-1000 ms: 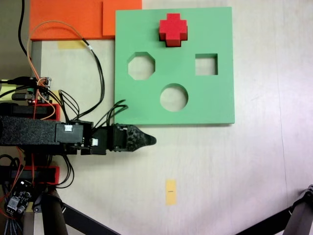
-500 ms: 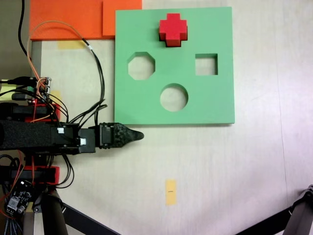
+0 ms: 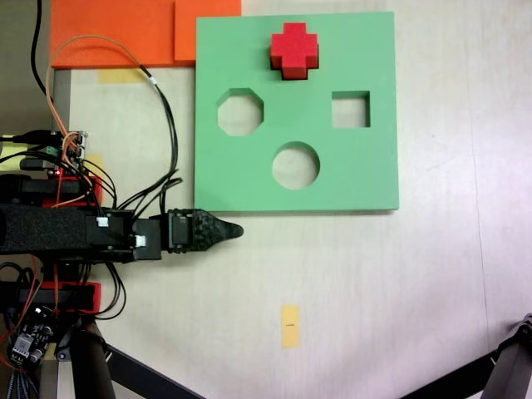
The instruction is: Put the cross columnar block into the corresponding hole
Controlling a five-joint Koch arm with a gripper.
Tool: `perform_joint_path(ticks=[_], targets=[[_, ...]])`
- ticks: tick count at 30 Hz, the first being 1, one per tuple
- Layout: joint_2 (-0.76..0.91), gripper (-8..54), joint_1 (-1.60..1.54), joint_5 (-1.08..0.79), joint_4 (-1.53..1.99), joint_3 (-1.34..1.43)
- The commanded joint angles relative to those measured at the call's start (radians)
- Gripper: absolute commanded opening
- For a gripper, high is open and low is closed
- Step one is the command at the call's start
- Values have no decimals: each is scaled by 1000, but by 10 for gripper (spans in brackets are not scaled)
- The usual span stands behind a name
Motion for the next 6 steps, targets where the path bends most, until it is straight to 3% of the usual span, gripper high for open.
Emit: perform_joint_path(ticks=[1,6], targets=[[72,347,-11,9,28,75],[72,347,-11,9,28,75]])
